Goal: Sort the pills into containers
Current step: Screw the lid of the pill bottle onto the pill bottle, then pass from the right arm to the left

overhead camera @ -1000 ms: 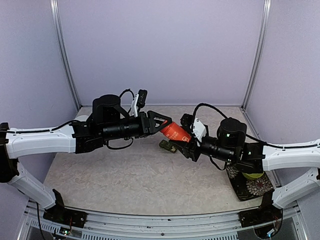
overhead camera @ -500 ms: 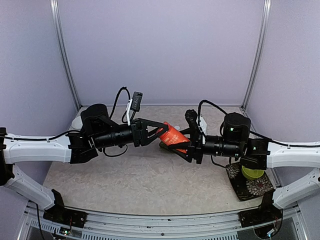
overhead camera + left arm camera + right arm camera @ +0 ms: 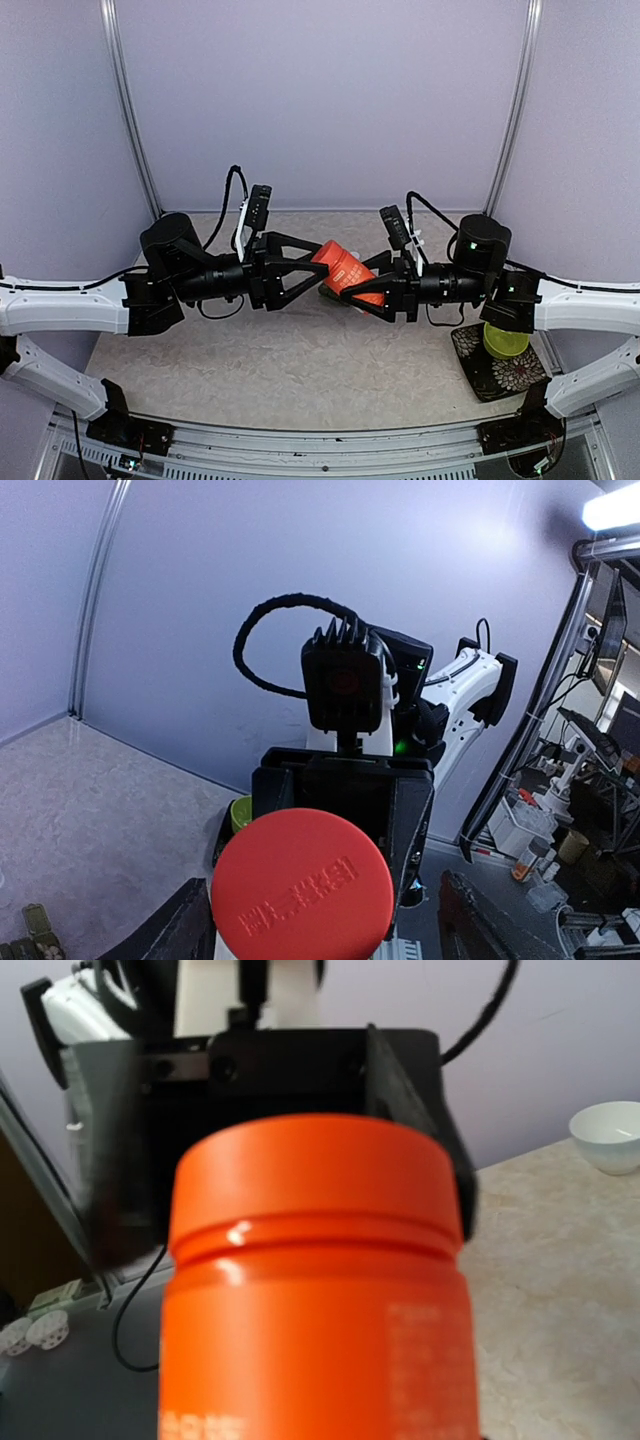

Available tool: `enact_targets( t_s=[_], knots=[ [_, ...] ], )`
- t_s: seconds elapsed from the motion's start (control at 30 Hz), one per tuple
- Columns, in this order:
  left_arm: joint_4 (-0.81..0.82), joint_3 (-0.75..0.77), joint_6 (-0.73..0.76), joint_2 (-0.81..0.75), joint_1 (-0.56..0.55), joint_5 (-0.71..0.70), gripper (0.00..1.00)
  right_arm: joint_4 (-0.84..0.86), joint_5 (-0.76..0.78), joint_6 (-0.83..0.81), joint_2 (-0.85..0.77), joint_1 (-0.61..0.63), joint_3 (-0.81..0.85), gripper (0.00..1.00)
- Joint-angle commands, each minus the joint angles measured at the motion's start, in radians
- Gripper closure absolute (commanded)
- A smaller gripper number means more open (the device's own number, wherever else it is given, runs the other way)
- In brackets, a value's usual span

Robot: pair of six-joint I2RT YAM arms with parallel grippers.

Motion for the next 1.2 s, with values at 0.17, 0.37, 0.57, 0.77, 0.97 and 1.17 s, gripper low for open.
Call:
enact_targets(
  t_s=[0.17,0.37,0.57,0.77,0.97,1.17],
  knots=[
    [-0.043,0.053,-0.128,0.022,0.030,-0.045,0.19,-0.033,0.094,-0.072,-0.010,-0.016,0.006,0.73],
    [-0.102,0.100,-0.129,0.051,0.028,-0.067,0.20,-0.044,0.132,-0.097,-0.002,-0.016,0.009,0.73],
    [-0.118,0.111,-0.117,0.072,0.023,-0.073,0.25,-0.061,0.170,-0.103,-0.003,-0.016,0.012,0.73],
    [-0.135,0.116,-0.107,0.075,0.023,-0.108,0.34,-0.065,0.205,-0.100,-0.007,-0.016,0.009,0.73],
    [-0.120,0.111,-0.116,0.080,0.022,-0.125,0.51,-0.066,0.198,-0.106,0.006,-0.016,0.015,0.73],
    [-0.111,0.109,-0.120,0.080,0.022,-0.128,0.64,-0.070,0.213,-0.120,0.008,-0.015,0.012,0.66]
  ],
)
